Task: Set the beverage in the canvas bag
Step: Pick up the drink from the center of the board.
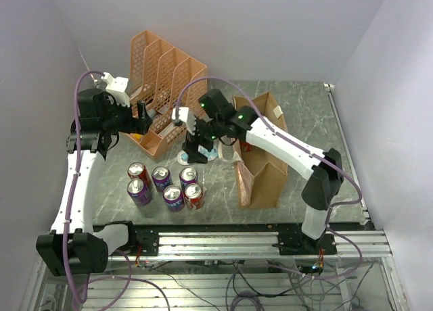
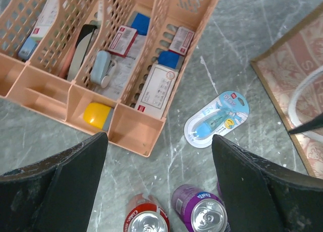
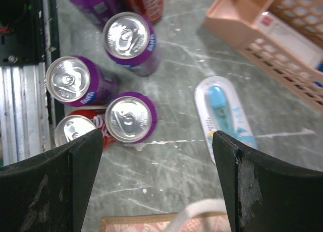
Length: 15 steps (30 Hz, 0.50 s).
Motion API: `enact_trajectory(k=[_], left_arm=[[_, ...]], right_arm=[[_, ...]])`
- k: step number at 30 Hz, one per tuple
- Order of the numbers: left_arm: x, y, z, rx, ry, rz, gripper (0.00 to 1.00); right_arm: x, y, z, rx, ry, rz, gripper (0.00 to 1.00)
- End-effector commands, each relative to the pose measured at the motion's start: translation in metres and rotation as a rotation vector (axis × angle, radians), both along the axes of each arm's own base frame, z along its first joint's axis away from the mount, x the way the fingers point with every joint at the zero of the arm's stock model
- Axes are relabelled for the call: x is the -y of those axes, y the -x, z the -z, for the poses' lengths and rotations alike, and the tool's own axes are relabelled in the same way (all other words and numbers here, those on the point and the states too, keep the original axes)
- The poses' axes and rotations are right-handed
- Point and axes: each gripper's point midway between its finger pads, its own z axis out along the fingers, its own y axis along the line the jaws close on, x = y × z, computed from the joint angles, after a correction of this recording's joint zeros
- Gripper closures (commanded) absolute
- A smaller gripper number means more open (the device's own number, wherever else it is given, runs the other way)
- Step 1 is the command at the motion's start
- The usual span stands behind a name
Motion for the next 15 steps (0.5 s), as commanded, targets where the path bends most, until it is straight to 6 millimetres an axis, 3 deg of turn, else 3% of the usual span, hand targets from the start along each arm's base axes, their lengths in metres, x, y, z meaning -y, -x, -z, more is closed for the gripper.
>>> enact_trajectory(k=[1, 9, 15], left_arm=[[-0.018, 0.0, -0.002, 0.0, 0.002, -0.09, 0.06], [-0.026, -0.002, -0.005, 0.016, 0.028, -0.114, 0.07], [-0.029, -0.001, -0.009, 0.034, 0.016, -0.119, 0.07]], right_arm=[[-0.016, 0.022, 0.018, -0.026, 0.031, -0.106, 0.11], [-0.032, 0.036, 0.06, -0.039, 0.137, -0.136, 0.1], [-0.04, 0.046, 0.08, -0.008, 0.193, -0.118, 0.1]])
